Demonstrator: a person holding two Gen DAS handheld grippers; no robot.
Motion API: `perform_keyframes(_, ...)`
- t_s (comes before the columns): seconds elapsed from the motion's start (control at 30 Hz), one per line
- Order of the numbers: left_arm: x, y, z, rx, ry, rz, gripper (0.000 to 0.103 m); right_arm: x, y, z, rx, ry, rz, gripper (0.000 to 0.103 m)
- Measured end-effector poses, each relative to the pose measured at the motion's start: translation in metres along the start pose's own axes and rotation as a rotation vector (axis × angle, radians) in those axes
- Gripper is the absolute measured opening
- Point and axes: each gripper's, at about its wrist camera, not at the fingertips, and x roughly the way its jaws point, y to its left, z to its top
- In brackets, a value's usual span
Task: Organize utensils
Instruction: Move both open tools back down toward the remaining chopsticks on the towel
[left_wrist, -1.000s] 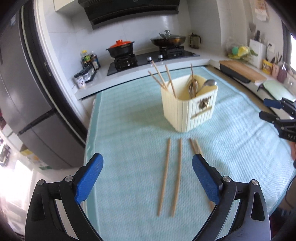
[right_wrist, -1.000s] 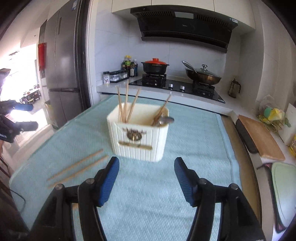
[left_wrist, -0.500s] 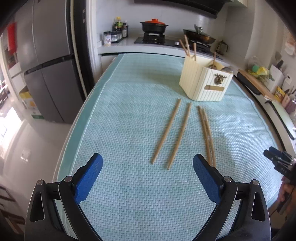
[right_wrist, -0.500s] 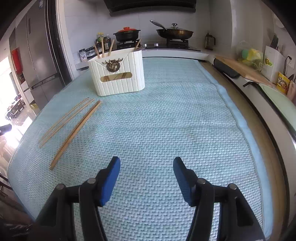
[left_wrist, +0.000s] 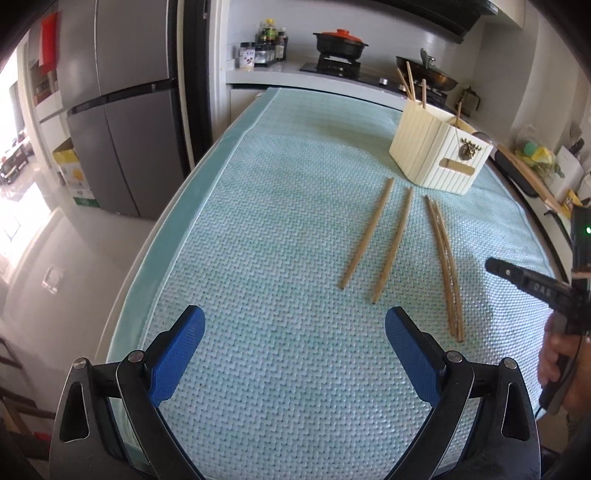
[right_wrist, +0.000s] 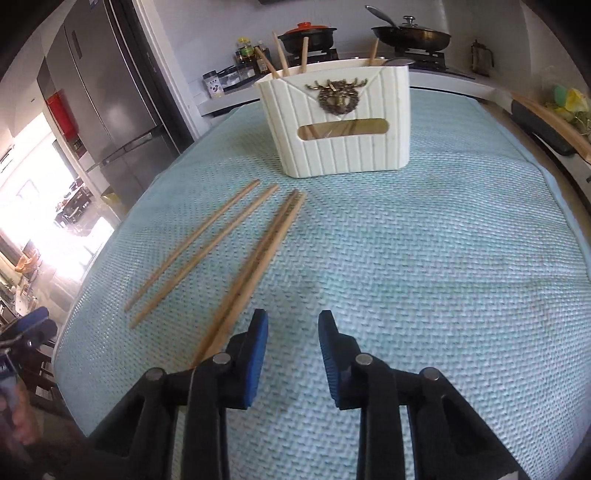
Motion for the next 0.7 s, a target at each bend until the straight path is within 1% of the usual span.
perform_keyframes(0.13,-0.002,0.003,-0.004,0.000,-0.001,0.003,0.098,0.027,0.023,0.021,-0.025,0.030,-0.006,0.023)
perform_keyframes(0.17,-0.002,0.005,-0.005,-0.002,0.000,0.004,0.098,0.034,0.028,0.024,-0.037,0.039,-0.020,0.022)
perform_keyframes(0.2,-0.002,0.007,-0.006,-0.005,0.000,0.005,0.098,0.042,0.033,0.025,-0.050,0.053,-0.037,0.017)
perform_keyframes(0.23,-0.003,0.009,-0.006,-0.008,0.001,0.008,0.098,0.049,0.036,0.026,-0.062,0.073,-0.055,0.015)
perform_keyframes(0.3,-0.003,0.014,-0.007,-0.016,0.001,0.014,0.098,0.060,0.041,0.023,-0.074,0.104,-0.070,0.014)
perform_keyframes(0.37,-0.003,0.019,-0.009,-0.024,0.002,0.020,0.098,0.059,0.050,0.020,-0.140,0.095,-0.133,0.014)
perform_keyframes(0.4,-0.002,0.021,-0.009,-0.027,0.005,0.021,0.098,0.057,0.051,0.018,-0.149,0.092,-0.150,0.014)
perform_keyframes(0.57,0.009,0.017,-0.004,-0.008,0.028,-0.005,0.098,0.040,0.029,0.010,-0.150,0.083,-0.214,0.009)
perform_keyframes(0.6,0.012,0.014,-0.001,0.005,0.031,-0.014,0.098,0.034,0.023,0.008,-0.151,0.078,-0.224,0.006)
perform_keyframes(0.67,0.020,0.008,0.009,0.036,0.033,-0.029,0.098,0.023,0.007,0.003,-0.142,0.076,-0.263,0.007)
perform_keyframes(0.7,0.025,0.004,0.015,0.050,0.032,-0.037,0.098,0.017,-0.002,0.000,-0.128,0.079,-0.267,0.007)
